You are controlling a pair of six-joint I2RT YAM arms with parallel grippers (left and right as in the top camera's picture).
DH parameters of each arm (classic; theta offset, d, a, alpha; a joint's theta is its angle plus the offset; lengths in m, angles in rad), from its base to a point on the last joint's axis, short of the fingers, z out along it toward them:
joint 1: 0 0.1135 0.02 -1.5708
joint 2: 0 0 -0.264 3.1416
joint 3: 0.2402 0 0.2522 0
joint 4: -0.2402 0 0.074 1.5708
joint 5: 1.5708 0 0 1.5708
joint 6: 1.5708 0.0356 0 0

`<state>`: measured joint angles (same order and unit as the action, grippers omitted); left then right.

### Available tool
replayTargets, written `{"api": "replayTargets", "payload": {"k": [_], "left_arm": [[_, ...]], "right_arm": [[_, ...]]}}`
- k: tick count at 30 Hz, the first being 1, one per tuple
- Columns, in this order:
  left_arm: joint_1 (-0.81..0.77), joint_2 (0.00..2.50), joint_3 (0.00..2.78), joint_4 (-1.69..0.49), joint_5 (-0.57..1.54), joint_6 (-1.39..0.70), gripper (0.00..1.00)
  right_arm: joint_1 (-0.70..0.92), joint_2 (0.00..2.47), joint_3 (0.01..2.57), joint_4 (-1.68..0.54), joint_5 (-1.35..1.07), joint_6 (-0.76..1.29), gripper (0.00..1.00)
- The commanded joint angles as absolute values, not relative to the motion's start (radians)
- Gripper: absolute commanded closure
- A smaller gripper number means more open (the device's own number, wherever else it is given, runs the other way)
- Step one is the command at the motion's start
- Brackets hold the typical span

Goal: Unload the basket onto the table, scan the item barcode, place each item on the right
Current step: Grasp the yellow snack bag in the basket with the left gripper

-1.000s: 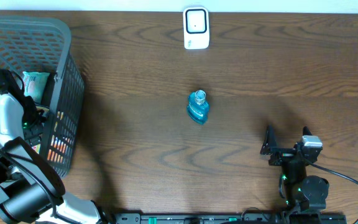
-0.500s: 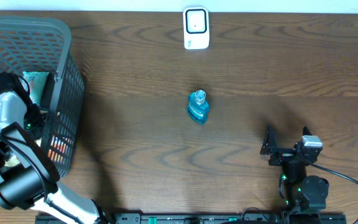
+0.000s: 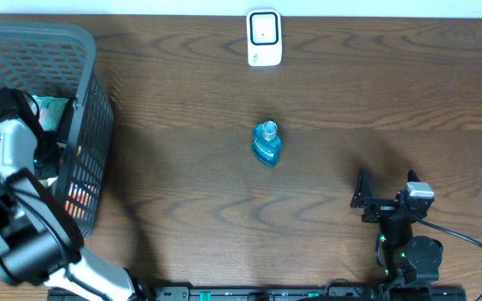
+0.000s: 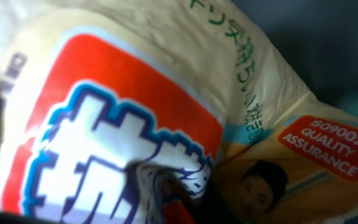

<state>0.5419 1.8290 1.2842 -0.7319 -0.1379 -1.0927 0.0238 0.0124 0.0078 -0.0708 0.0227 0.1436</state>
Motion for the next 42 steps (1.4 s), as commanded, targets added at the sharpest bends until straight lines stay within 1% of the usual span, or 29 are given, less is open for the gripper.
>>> {"api": "replayTargets", "payload": {"k": [1, 6, 9, 12, 16, 21, 27, 32, 35, 38, 42], "left_arm": [[0.541, 1.639, 1.288, -0.725, -0.112, -1.035, 0.93], [0.541, 1.417, 1.288, -0.716, -0.053, -1.010, 0.93], [0.541, 1.301, 1.288, -0.701, 0.042, -0.968, 0.93], [0.534, 1.189, 1.288, -0.672, 0.144, -0.912, 0.93], [0.478, 1.044, 1.288, -0.587, 0.237, -0.799, 0.93], [0.313, 0.923, 1.288, -0.555, 0.244, -0.680, 0.93], [0.016, 0.928, 1.286, -0.560, 0.244, -0.543, 0.93], [-0.258, 1.002, 1.285, -0.560, 0.247, -0.439, 0.93], [-0.408, 1.081, 1.285, -0.521, 0.246, -0.327, 0.93], [-0.514, 1.174, 1.285, -0.470, 0.231, -0.261, 0.93], [-0.613, 1.306, 1.285, -0.383, 0.228, -0.165, 0.93]], "right_arm": [[0.020, 0.007, 0.006, -0.072, 0.031, 0.130, 0.01], [0.020, 0.007, 0.006, -0.072, 0.031, 0.130, 0.01], [0.020, 0.007, 0.006, -0.072, 0.031, 0.130, 0.01], [0.020, 0.007, 0.006, -0.072, 0.031, 0.130, 0.01], [0.020, 0.007, 0.006, -0.072, 0.031, 0.130, 0.01], [0.020, 0.007, 0.006, -0.072, 0.031, 0.130, 0.01], [0.020, 0.007, 0.006, -0.072, 0.032, 0.130, 0.01], [0.020, 0.007, 0.006, -0.072, 0.031, 0.130, 0.01], [0.020, 0.007, 0.006, -0.072, 0.031, 0.130, 0.01], [0.020, 0.007, 0.006, -0.072, 0.031, 0.130, 0.01], [0.020, 0.007, 0.006, -0.072, 0.031, 0.130, 0.01]]}}
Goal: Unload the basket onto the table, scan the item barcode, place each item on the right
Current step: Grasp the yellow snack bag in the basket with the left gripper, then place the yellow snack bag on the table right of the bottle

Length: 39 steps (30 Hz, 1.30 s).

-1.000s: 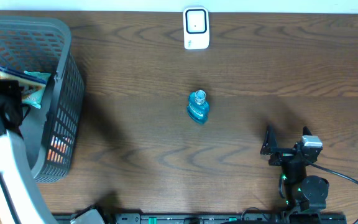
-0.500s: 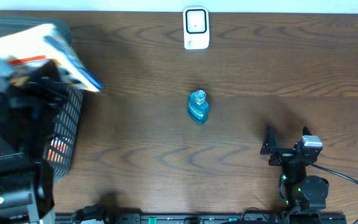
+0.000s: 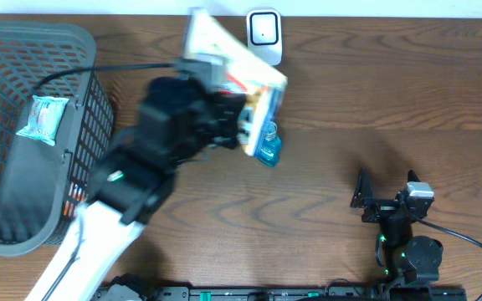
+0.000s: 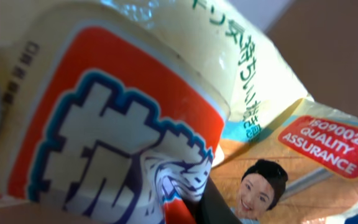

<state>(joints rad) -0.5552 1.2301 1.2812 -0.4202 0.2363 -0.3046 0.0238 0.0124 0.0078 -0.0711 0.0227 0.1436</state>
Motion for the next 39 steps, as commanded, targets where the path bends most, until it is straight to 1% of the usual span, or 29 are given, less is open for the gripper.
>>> {"api": "replayTargets", "payload": {"k": [1, 6, 12, 16, 23, 33, 34, 35, 36, 37, 39], "left_arm": [[-0.634, 1.340, 1.285, -0.363, 0.227, -0.134, 0.92], [-0.707, 1.520, 1.285, -0.266, 0.227, -0.006, 0.92], [-0.754, 1.687, 1.285, -0.157, 0.228, -0.002, 0.93], [-0.799, 1.748, 1.285, -0.110, 0.228, 0.007, 0.93], [-0.855, 1.812, 1.285, -0.139, 0.228, 0.002, 0.92], [-0.872, 1.916, 1.280, -0.194, 0.228, -0.043, 0.92], [-0.872, 1.919, 1.280, -0.196, 0.228, -0.048, 0.90], [-0.872, 1.921, 1.280, -0.196, 0.227, -0.059, 0.78], [-0.872, 1.921, 1.280, -0.195, 0.228, -0.070, 0.62], [-0.872, 1.917, 1.281, -0.194, 0.228, -0.081, 0.50], [-0.872, 1.907, 1.281, -0.194, 0.228, -0.087, 0.41]], "right_arm": [[0.020, 0.007, 0.006, -0.072, 0.032, 0.130, 0.01], [0.020, 0.007, 0.006, -0.072, 0.031, 0.130, 0.01], [0.020, 0.007, 0.006, -0.072, 0.031, 0.130, 0.01], [0.020, 0.007, 0.006, -0.072, 0.031, 0.130, 0.01], [0.020, 0.007, 0.006, -0.072, 0.031, 0.130, 0.01], [0.020, 0.007, 0.006, -0.072, 0.032, 0.130, 0.01], [0.020, 0.007, 0.006, -0.072, 0.031, 0.130, 0.01], [0.020, 0.007, 0.006, -0.072, 0.031, 0.130, 0.01], [0.020, 0.007, 0.006, -0.072, 0.031, 0.130, 0.01], [0.020, 0.007, 0.006, -0.072, 0.031, 0.130, 0.01], [0.020, 0.007, 0.006, -0.072, 0.031, 0.130, 0.01]]}}
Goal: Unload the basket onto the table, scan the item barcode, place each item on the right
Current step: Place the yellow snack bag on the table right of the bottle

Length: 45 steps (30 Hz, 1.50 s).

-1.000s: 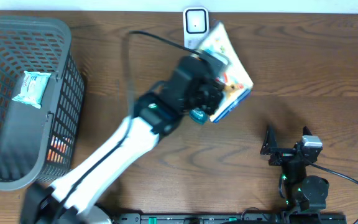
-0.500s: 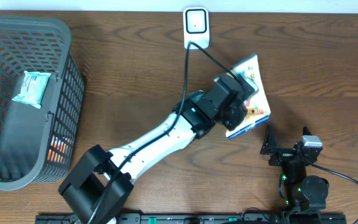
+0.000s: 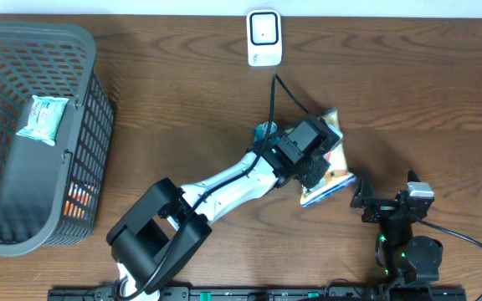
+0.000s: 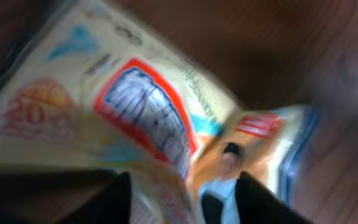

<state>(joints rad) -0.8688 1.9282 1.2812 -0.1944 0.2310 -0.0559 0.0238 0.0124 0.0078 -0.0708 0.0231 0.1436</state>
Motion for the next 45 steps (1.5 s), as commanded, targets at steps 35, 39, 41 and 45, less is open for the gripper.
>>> {"api": "replayTargets", "payload": {"k": [35, 39, 41, 45], "left_arm": [[-0.749, 1.173, 1.308, -0.574, -0.405, -0.156, 0.06], [-0.566, 1.068, 1.308, -0.559, -0.488, -0.173, 0.02], [-0.421, 1.032, 1.308, -0.569, -0.487, -0.232, 0.02], [-0.111, 1.020, 1.308, -0.617, -0.464, -0.404, 0.02]], "right_arm": [[0.020, 0.007, 0.006, -0.072, 0.032, 0.130, 0.01], [0.020, 0.007, 0.006, -0.072, 0.031, 0.130, 0.01], [0.020, 0.008, 0.006, -0.072, 0.032, 0.130, 0.01], [0.020, 0.008, 0.006, -0.072, 0.031, 0.130, 0.01]]}}
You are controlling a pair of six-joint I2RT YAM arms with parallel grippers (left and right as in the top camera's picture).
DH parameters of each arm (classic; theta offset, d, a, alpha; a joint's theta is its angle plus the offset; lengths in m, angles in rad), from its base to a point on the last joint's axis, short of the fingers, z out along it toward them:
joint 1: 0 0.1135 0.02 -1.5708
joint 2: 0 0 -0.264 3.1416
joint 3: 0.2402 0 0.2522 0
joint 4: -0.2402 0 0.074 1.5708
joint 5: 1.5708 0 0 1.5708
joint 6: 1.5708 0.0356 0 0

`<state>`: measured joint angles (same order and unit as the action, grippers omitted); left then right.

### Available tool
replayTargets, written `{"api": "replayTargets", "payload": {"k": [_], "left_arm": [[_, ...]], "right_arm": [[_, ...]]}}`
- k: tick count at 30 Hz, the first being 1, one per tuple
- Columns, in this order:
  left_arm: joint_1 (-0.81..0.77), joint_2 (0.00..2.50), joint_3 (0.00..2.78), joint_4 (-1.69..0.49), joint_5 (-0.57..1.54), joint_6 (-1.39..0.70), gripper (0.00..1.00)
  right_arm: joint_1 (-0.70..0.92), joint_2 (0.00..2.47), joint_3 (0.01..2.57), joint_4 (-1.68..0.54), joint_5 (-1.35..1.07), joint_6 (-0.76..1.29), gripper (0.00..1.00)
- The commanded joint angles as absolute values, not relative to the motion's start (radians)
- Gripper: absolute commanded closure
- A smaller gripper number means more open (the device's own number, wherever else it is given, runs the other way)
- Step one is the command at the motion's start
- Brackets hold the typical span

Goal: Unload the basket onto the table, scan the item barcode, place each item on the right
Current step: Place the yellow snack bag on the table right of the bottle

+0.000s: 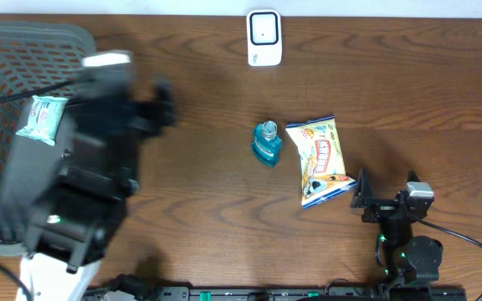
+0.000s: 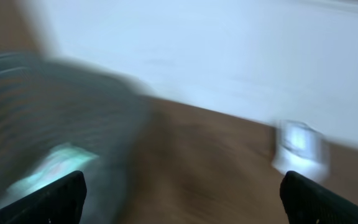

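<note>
The snack bag (image 1: 319,159), yellow and white with a red and blue print, lies flat on the table right of a small blue bottle (image 1: 266,142). The white scanner (image 1: 264,37) stands at the far edge; it is a blurred white shape (image 2: 300,146) in the left wrist view. My left gripper (image 1: 164,104) hangs high over the table's left part, blurred, near the basket. Its fingertips (image 2: 61,196) stand wide apart with nothing between them, so the left gripper (image 2: 182,196) is open. My right gripper (image 1: 360,191) rests near the front right, close to the bag's lower corner, its fingers together.
A dark grey mesh basket (image 1: 90,50) fills the left side and holds a teal packet (image 1: 43,115), with something orange lower inside. The left arm's blurred bulk covers much of the basket's right wall. Cables run along the front edge.
My left gripper was down at the snack bag right of the bottle. Now the bag lies alone there, and the gripper is open and high near the basket.
At first my left gripper was inside the basket, close on the snack bag. Then it held the bag up near the scanner. Then it had the bag low on the table right of the bottle. Now the bag lies free and the arm is back left.
</note>
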<state>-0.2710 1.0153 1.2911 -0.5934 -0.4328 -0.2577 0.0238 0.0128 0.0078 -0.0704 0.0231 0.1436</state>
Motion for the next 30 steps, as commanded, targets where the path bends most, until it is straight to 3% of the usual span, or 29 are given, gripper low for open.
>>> {"api": "replayTargets", "payload": {"k": [1, 7, 12, 18, 23, 30], "left_arm": [[-0.039, 1.028, 1.308, -0.629, -0.428, -0.432, 0.02], [0.337, 1.145, 1.308, -0.671, -0.040, -0.492, 0.02], [0.508, 1.322, 1.308, -0.735, 0.076, -0.614, 0.02], [0.535, 1.522, 1.307, -0.849, 0.090, -0.616, 0.02], [0.531, 1.671, 1.306, -0.923, 0.228, -0.624, 0.02], [0.531, 1.834, 1.277, -1.026, 0.122, -0.792, 0.02]], "right_arm": [[0.020, 0.008, 0.006, -0.072, 0.032, 0.130, 0.01], [0.020, 0.008, 0.006, -0.072, 0.031, 0.130, 0.01], [0.020, 0.008, 0.006, -0.072, 0.031, 0.130, 0.01], [0.020, 0.008, 0.006, -0.072, 0.031, 0.130, 0.01], [0.020, 0.008, 0.006, -0.072, 0.032, 0.130, 0.01], [0.020, 0.008, 0.006, -0.072, 0.031, 0.130, 0.01]]}}
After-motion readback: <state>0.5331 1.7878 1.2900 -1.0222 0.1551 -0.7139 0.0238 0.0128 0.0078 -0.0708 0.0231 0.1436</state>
